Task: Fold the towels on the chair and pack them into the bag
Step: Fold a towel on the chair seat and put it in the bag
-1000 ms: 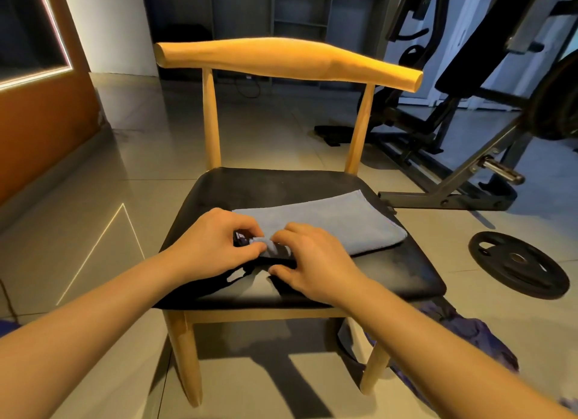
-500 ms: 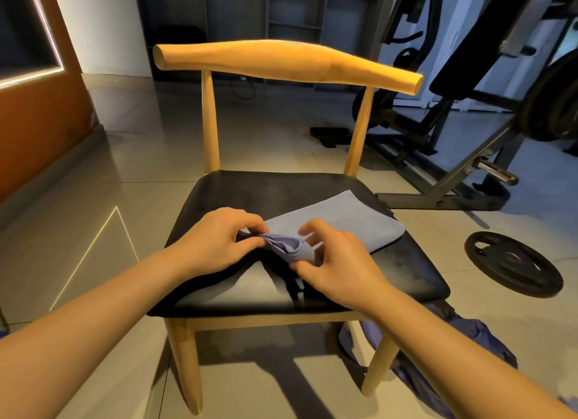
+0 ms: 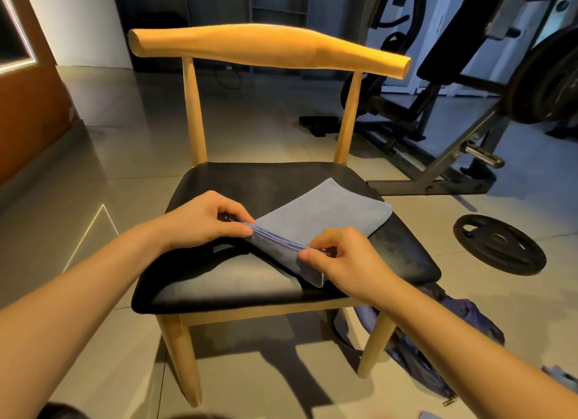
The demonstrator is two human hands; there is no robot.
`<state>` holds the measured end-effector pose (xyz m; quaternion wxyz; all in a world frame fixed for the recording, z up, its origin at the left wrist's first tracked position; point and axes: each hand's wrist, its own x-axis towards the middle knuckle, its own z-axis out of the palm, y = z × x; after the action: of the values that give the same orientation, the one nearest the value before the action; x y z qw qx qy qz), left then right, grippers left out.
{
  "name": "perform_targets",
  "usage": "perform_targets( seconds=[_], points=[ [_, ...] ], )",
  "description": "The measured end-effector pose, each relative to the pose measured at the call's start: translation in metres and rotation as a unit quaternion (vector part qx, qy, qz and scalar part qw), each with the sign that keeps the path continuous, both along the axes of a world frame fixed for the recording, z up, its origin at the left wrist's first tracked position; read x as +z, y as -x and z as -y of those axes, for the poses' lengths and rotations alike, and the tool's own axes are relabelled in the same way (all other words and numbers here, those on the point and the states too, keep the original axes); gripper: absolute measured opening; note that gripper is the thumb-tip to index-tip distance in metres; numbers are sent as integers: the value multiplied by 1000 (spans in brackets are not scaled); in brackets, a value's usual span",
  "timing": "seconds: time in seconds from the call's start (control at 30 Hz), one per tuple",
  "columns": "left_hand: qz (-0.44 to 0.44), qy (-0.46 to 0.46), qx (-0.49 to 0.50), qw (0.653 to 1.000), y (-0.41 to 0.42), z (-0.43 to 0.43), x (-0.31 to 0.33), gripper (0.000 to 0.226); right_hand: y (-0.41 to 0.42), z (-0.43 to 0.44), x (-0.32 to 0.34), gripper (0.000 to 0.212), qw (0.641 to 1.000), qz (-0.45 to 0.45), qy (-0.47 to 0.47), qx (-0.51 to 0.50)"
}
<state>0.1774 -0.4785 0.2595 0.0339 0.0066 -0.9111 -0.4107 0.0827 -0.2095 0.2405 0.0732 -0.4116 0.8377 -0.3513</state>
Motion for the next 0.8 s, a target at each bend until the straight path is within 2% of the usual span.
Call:
perform_targets(
  seconds=[0.1, 0.23, 0.5, 0.6, 0.67, 0.73, 0.8],
  points=[
    [19, -20, 13, 1000, 5, 4, -5, 10, -3, 5, -5, 20, 998, 39, 10, -40],
    [27, -35, 24, 999, 14, 3, -11, 14, -4, 7, -7, 24, 997, 39, -38, -59],
    [-12, -47, 63, 997, 28, -7, -23, 8, -5, 4, 3, 20, 986, 109, -108, -66],
    [-9, 12, 76, 997, 30, -10, -24, 9, -3, 4, 1, 21, 985, 97, -123, -71],
    [-36, 106, 101, 989, 30, -13, -24, 9, -2, 6, -4, 23, 986, 62, -131, -82],
    [-121, 207, 111, 964, 26, -19, -22, 9, -3, 6, -6, 21, 987, 29, -128, -94],
    [-194, 231, 53, 952, 20, -26, -22, 11, -4, 5, -6, 19, 988, -6, -117, -100]
  ],
)
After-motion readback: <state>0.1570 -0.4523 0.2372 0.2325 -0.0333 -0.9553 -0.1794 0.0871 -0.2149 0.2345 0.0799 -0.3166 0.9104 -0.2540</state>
